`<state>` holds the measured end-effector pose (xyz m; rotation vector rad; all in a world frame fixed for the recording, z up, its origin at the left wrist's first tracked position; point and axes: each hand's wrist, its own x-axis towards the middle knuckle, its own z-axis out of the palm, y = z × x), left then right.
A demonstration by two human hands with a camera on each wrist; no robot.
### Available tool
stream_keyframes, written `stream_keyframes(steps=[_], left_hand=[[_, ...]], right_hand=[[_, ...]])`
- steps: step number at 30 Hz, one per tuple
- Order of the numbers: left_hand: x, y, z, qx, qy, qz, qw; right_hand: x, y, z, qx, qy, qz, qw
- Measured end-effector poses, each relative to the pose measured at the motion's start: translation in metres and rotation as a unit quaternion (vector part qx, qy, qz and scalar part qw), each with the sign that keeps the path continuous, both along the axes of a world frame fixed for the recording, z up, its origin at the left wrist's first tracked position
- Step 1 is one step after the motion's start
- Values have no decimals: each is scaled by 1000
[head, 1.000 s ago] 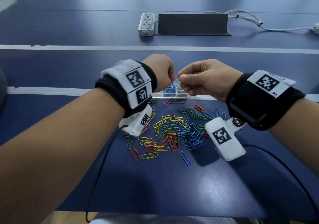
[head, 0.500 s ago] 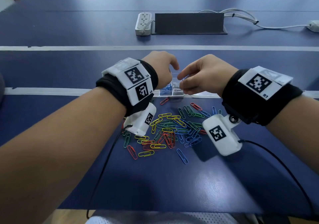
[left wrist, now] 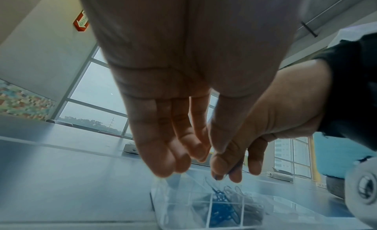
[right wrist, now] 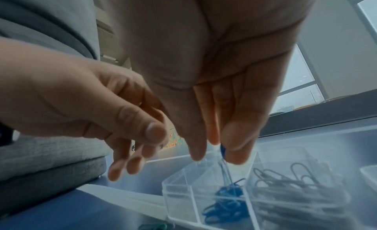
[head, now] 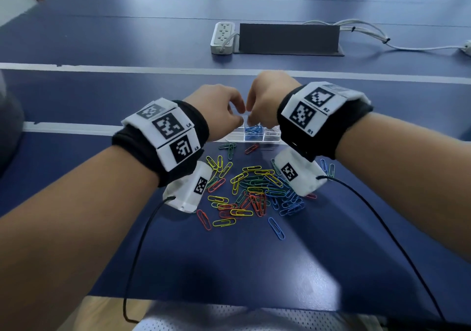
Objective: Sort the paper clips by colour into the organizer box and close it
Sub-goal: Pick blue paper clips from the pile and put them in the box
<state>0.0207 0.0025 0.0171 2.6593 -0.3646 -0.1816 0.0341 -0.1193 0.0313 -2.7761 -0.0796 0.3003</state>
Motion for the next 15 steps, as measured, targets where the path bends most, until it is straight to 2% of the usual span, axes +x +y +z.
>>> stream_keyframes(steps=[7,15], left_hand=[[-9,0,0,37,10,-51,998],[-30,-20,-12,128,78,-193,970]], right_hand=[[-14,-11,10,4,-30,-1,1000],[-61,-32,-8,-102,69,131,984]])
